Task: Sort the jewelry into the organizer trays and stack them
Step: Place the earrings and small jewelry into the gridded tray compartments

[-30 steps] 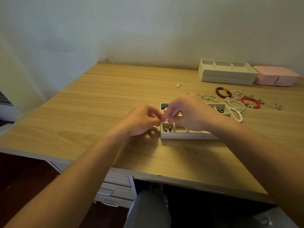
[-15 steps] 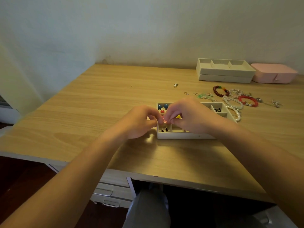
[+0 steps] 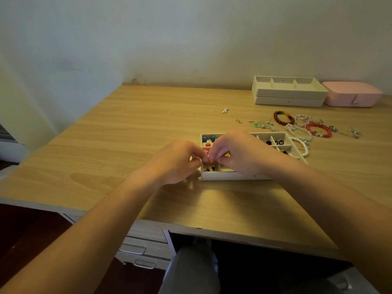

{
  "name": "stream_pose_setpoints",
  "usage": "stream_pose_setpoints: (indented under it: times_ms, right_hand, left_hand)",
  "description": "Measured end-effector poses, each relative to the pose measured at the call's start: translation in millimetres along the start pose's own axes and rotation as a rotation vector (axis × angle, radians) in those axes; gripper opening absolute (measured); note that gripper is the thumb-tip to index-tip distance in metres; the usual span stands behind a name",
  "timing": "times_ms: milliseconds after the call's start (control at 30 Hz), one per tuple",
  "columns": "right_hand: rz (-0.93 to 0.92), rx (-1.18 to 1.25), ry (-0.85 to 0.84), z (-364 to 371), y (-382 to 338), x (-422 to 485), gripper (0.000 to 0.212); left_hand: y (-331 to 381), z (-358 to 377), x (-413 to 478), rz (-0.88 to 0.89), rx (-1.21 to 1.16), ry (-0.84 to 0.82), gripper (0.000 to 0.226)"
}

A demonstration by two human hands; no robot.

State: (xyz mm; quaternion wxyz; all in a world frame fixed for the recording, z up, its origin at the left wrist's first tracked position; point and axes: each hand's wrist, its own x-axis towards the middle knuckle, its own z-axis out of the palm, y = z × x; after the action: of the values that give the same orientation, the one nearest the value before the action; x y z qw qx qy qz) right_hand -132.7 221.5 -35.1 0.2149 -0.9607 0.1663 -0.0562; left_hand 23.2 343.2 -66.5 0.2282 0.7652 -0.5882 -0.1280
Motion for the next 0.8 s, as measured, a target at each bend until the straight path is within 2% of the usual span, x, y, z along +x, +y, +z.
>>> stream_pose_setpoints:
  times_ms: [433,600,800]
  right_hand:
    - [0.009,0.131,0.039,4.8,10.3,1.8,0.026]
    - [0.015,0.135,0.041,5.2,11.1,0.9,0.026]
    - [0.016,0.14,0.031,5.3,10.2,-0.3,0.025]
  left_hand:
    - [-3.9,2.5,2.5,-0.011,-0.081,-0.004,0.029]
    - [1.7,1.1,-0.8,0.001,-0.113,-0.013,0.042]
    - [3.0,0.8,-1.3,-0.016,-0.08,-0.018,0.045]
